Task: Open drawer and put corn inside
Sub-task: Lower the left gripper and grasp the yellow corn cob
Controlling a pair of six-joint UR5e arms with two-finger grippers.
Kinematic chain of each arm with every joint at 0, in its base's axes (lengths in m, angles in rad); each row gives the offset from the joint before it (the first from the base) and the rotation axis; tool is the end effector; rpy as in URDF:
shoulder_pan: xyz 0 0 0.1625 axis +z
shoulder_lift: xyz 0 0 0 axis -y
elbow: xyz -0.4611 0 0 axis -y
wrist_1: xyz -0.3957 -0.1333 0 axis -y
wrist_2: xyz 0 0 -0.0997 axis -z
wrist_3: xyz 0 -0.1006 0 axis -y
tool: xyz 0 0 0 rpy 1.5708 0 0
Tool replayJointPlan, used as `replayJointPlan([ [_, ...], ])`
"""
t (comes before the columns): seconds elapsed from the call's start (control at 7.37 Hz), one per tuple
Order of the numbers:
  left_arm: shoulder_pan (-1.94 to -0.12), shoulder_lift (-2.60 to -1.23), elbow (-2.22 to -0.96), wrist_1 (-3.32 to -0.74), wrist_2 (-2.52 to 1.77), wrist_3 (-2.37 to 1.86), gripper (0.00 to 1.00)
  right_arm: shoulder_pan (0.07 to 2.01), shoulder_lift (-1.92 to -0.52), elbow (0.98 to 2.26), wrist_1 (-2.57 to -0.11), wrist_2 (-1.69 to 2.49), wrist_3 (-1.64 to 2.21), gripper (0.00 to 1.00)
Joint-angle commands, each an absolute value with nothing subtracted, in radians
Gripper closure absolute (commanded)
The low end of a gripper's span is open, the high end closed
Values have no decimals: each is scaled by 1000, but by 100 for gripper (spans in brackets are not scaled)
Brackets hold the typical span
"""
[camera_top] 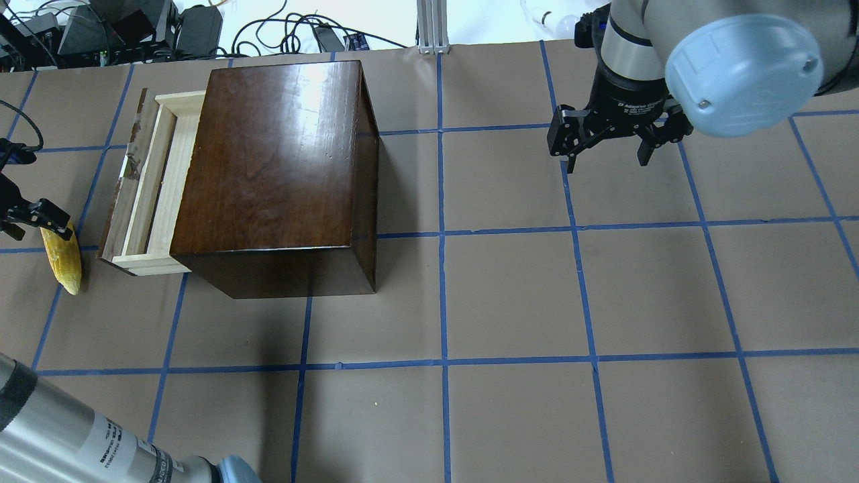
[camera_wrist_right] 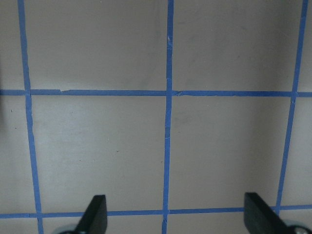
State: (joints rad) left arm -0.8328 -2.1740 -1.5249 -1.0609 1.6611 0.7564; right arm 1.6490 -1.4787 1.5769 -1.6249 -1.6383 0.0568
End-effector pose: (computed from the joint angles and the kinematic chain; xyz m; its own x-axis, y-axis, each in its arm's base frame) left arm 0.3738 -0.5957 0.2281 -0.9992 0.0221 -0.0330 0.0189 0.9952 0.0963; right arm 0.1676 -0.5199 0.4782 -0.9973 -0.0242 0.0698 -0.0215 0.9990 0.0402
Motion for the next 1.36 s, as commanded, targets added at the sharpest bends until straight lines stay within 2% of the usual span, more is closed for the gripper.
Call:
replayJointPlan([
  [0.0,-831,-2181,-1529,-1060,1621,759,0,1649,-1479,1577,-1624,-1638,57,0],
  [0.27,-831,-2183,-1531,-1058,1623,764,3,1649,-1479,1577,-1624,-1638,57,0],
  [0.41,-831,-2183,-1531,-1060,1621,764,23,1649,-1479,1577,-1624,-1637,57,0],
  [0.54,-831,-2184,-1531,-1060,1621,767,66,1649,-1479,1577,-1624,-1637,57,0],
  [0.68,-831,-2184,-1528,-1058,1621,769,91,1649,-1479,1577,-1626,-1637,57,0],
  [0.81,-831,-2184,-1526,-1058,1620,769,99,1649,-1479,1577,-1625,-1637,57,0],
  [1.22,-831,-2183,-1519,-1060,1615,769,100,1649,-1479,1577,-1624,-1637,57,0],
])
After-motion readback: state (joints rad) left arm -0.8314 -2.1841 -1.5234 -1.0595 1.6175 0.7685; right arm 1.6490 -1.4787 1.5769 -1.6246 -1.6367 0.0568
